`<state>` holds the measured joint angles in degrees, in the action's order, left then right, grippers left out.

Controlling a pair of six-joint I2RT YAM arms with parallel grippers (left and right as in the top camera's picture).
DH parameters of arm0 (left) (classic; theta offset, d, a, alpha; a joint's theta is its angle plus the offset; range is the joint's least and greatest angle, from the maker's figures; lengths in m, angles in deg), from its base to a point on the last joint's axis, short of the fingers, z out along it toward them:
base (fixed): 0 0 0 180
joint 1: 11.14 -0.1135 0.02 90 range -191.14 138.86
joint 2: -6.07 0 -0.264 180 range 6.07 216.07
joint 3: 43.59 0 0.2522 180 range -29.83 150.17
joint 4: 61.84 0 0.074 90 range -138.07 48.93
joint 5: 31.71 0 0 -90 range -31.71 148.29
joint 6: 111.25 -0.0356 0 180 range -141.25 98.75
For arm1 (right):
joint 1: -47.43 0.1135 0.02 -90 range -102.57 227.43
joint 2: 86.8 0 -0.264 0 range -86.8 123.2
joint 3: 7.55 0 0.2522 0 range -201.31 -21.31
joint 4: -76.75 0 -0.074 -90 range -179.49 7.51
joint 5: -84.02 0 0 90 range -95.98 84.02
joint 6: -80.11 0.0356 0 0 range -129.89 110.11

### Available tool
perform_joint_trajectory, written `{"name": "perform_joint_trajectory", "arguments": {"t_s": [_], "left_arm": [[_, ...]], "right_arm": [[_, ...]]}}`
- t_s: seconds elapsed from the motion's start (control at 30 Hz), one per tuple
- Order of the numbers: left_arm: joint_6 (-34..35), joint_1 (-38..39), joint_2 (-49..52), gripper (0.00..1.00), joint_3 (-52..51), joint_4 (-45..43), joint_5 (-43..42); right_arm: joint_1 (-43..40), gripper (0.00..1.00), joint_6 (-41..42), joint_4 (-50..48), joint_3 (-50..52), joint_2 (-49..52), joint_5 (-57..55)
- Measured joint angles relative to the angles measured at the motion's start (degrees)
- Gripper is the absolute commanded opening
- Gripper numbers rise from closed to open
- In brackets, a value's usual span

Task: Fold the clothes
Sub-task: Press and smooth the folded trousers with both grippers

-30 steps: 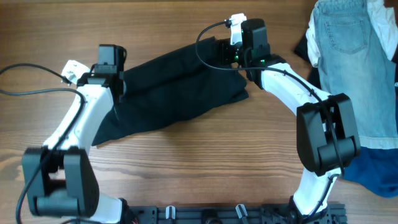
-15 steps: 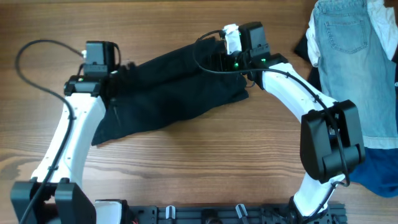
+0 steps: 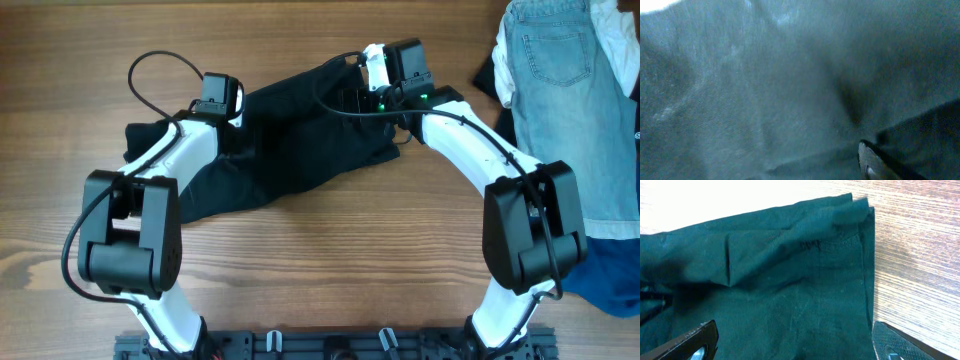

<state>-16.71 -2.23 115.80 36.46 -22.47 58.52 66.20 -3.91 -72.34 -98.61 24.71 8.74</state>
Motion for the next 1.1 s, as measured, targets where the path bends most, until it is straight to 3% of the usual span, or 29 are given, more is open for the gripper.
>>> {"name": "perform_joint_trajectory", "arguments": {"t_s": [0.13,0.3,0.4,0.47,0.57,0.67,0.73,0.77,0.8,0.83,1.1], "left_arm": [[0.00,0.00,0.09,0.78,0.07,-6.62,0.85],[0.22,-0.72,0.11,0.94,0.07,-14.49,4.42],[3.65,-5.33,0.15,1.00,0.11,-17.35,4.85],[5.75,-8.83,0.22,1.00,0.31,-14.47,4.39],[8.55,-15.43,0.20,1.00,2.23,0.79,-1.20],[9.81,-20.22,-1.75,1.00,5.64,15.89,-7.04],[10.01,-22.03,-4.66,1.00,6.78,17.49,-8.28],[10.03,-22.91,-6.93,1.00,7.15,17.68,-8.79],[10.03,-23.85,-9.62,1.00,7.63,17.70,-9.16],[10.03,-24.48,-11.08,1.00,7.93,17.70,-9.35],[10.03,-25.33,-12.46,1.00,8.00,20.96,-9.77]], "right_arm": [[0.00,1.00,0.00,0.07,0.00,0.00,0.00],[0.00,1.00,0.17,0.02,0.00,0.00,0.00],[0.00,1.00,0.44,0.04,0.00,0.00,0.00],[0.00,1.00,0.28,0.04,0.00,0.00,0.28],[0.02,0.96,-1.40,0.52,0.00,0.00,2.54],[1.07,0.71,-4.00,3.32,0.00,0.00,3.30],[2.23,0.53,-5.33,3.67,0.00,0.28,3.28],[3.04,0.40,-6.08,3.65,0.00,1.14,3.34],[3.61,0.12,-6.40,3.67,0.00,2.56,3.26],[3.78,0.04,-6.47,3.69,0.00,3.82,3.17],[2.23,0.04,-4.00,4.57,-0.46,9.27,-0.31]]}}
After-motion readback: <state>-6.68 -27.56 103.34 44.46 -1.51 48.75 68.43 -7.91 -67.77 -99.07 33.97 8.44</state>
